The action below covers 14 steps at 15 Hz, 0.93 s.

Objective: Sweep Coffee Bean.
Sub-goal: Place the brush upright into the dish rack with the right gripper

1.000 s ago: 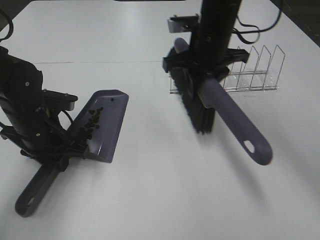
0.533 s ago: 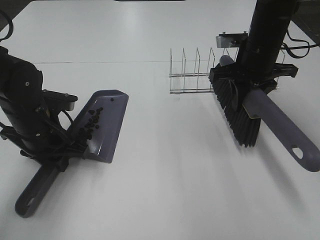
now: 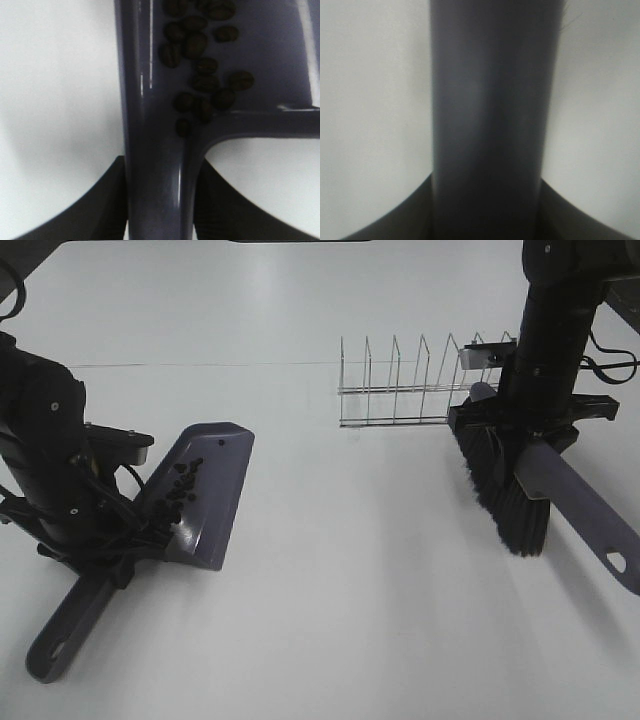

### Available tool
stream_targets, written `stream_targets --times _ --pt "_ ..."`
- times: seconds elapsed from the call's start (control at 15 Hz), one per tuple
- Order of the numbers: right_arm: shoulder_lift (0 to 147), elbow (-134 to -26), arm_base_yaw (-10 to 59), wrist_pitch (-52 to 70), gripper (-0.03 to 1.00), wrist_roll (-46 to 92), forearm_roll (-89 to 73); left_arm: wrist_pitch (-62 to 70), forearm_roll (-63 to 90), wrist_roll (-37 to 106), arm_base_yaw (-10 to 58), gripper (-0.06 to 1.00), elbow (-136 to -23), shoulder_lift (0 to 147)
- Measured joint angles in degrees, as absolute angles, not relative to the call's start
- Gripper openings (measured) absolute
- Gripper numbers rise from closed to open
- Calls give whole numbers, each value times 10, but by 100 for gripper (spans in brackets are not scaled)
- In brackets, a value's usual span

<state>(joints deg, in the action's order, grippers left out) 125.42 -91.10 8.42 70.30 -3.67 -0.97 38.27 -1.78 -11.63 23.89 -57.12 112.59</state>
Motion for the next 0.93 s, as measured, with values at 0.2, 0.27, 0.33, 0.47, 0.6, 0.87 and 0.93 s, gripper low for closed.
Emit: stream_targets --times 0.2,0.27,0.33,0.47,0.6,0.87,0.93 --pt "1281 -952 84 704 29 -37 0 384 -15 -116 239 33 -571 1126" --pt "1291 -973 84 704 29 -37 0 384 -15 -116 239 33 -571 1126" --pt "1296 -983 84 705 29 -37 0 384 -15 -116 239 33 -571 1126" --pt "1314 -1018 84 708 29 -37 0 384 -15 -116 239 33 -571 1126" --pt "1337 -1058 80 710 29 -37 0 385 -15 -116 239 33 -571 1126" --pt "1373 -1129 50 715 29 -34 -55 386 -14 -116 239 33 -571 1126" --pt "1382 -1146 46 714 29 -32 -68 386 -14 -116 239 33 -571 1126"
